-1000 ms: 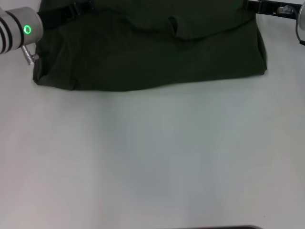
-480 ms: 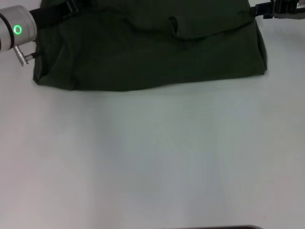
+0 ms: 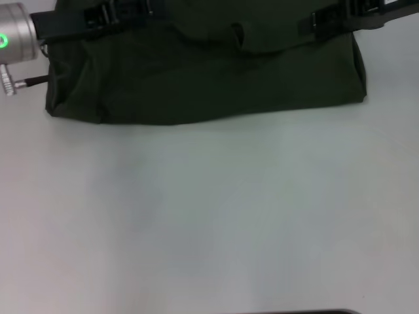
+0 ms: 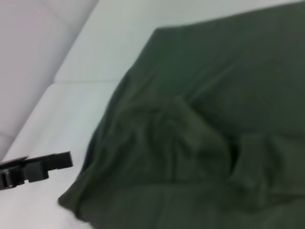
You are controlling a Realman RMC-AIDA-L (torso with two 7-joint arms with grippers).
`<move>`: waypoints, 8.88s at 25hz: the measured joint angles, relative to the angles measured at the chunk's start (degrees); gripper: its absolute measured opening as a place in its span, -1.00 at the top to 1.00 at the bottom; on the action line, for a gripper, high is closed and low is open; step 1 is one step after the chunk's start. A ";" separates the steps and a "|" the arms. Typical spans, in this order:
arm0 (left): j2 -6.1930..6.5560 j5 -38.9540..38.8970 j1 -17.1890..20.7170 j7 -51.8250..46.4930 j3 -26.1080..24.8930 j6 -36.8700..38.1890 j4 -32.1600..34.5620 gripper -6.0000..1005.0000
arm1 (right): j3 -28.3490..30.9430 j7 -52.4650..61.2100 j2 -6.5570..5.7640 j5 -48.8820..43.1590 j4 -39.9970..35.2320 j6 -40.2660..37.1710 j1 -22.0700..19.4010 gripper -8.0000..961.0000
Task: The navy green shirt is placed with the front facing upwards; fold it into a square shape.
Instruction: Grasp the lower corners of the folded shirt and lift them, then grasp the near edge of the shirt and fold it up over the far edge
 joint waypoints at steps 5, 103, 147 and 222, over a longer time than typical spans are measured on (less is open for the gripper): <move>0.88 -1.12 2.51 -0.93 -0.14 2.80 2.35 -0.32 | -1.70 0.51 0.82 -0.16 2.95 0.38 1.25 -0.07; 3.35 21.00 5.39 -4.03 14.41 -5.98 6.16 0.89 | 5.68 -9.25 -5.42 8.88 2.53 1.36 -14.18 -0.21; 3.30 20.97 4.18 -4.91 14.97 -5.32 6.16 0.89 | 3.63 -6.01 2.45 -3.15 13.27 20.13 -8.50 -0.47; 7.19 30.43 9.94 3.77 -3.47 32.42 14.09 0.89 | 14.49 -16.29 2.77 -2.60 0.66 -17.82 -19.78 0.89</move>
